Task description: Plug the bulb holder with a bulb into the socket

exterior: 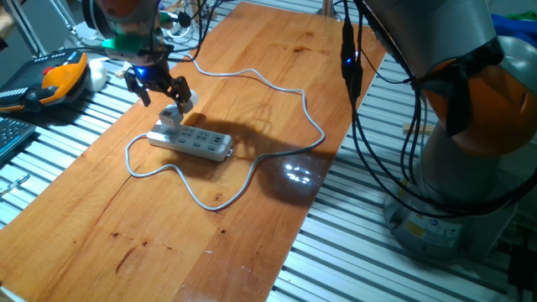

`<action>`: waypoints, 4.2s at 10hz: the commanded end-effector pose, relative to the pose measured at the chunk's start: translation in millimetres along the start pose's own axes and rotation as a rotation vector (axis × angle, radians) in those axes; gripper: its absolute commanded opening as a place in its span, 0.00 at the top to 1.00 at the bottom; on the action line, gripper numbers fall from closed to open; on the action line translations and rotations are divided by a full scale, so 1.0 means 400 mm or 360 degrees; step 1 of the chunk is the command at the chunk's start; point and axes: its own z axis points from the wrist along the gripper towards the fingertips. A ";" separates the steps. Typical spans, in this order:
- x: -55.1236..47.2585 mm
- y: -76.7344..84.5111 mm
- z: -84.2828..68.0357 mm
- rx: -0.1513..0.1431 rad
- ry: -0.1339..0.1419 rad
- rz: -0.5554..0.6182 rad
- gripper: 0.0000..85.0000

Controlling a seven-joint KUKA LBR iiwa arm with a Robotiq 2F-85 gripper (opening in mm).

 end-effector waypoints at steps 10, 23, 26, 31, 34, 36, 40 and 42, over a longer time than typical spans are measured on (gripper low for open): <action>-0.039 -0.053 -0.070 0.0086 0.0006 -0.0069 1.00; -0.092 -0.091 -0.114 0.0029 0.0134 -0.1349 1.00; -0.088 -0.093 -0.115 0.0014 0.0067 -0.1562 1.00; -0.079 -0.097 -0.116 -0.0026 0.0092 -0.1655 1.00; -0.080 -0.101 -0.117 -0.0047 0.0068 -0.1726 1.00; -0.077 -0.106 -0.119 -0.0039 0.0082 -0.1731 1.00; -0.077 -0.108 -0.119 -0.0039 0.0062 -0.1741 1.00; -0.077 -0.108 -0.118 -0.0041 0.0060 -0.1738 1.00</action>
